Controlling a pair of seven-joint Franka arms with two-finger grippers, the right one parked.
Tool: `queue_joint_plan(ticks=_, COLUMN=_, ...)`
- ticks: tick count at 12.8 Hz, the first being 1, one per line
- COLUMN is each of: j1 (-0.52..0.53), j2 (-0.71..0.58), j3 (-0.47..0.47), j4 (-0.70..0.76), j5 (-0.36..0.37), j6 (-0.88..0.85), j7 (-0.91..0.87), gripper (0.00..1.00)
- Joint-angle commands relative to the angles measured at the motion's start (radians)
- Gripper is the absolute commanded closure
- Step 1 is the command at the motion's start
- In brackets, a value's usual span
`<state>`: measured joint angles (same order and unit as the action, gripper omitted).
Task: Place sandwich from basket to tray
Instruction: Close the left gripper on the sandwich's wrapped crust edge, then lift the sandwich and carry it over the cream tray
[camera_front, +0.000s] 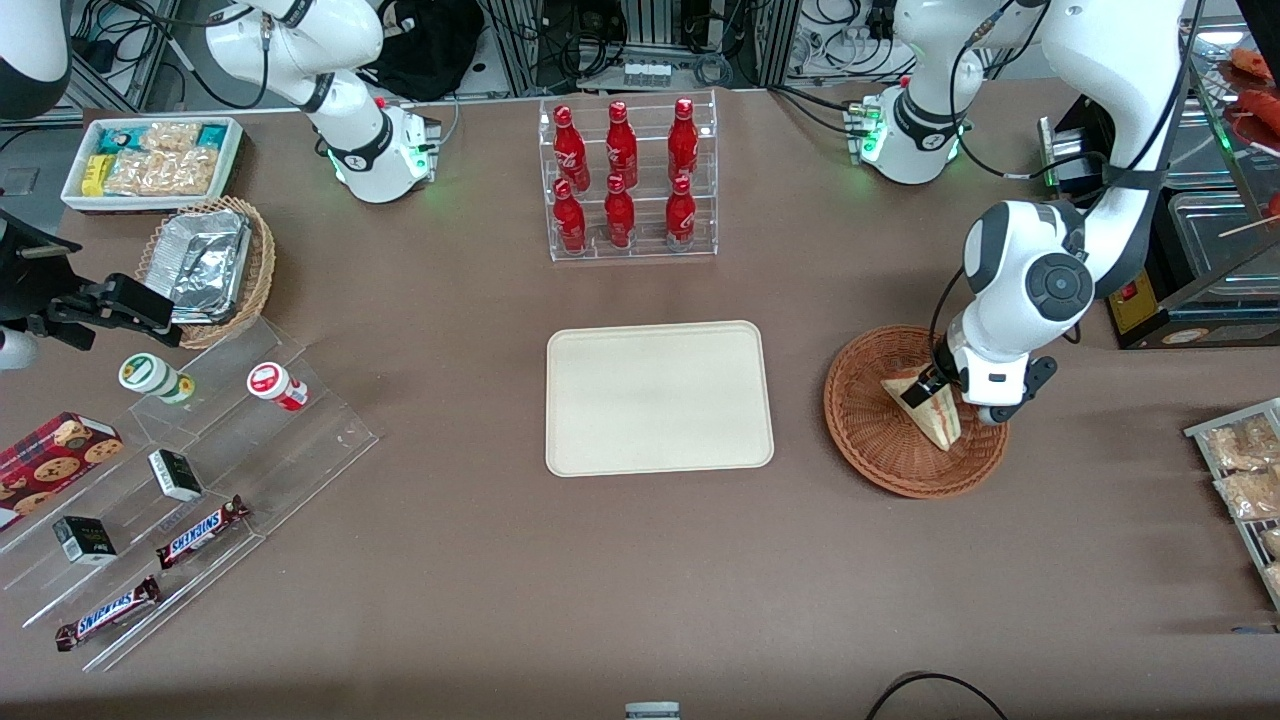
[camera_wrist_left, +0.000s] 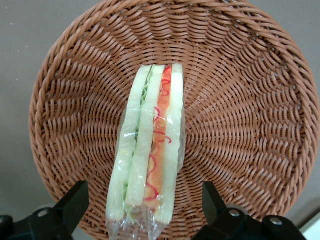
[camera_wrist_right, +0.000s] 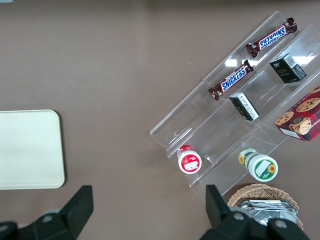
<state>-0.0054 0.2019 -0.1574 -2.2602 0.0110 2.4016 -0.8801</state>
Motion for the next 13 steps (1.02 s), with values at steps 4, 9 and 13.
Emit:
queue_joint_plan(ticks=4, j1=-0.001, j2=0.047, j3=0.001, j4=0.001, j5=-0.003, j6=0.059, j7=-0.056, gripper=0.62)
queue_joint_plan(ticks=9, j1=-0.005, j2=-0.015, j3=-0.001, j4=0.04, j5=0.01, j6=-0.119, j7=-0.005, gripper=0.9)
queue_joint_plan(ticks=13, j1=-0.037, j2=-0.021, j3=-0.011, j4=0.128, j5=0.01, j6=-0.247, j7=0.11, gripper=0.92)
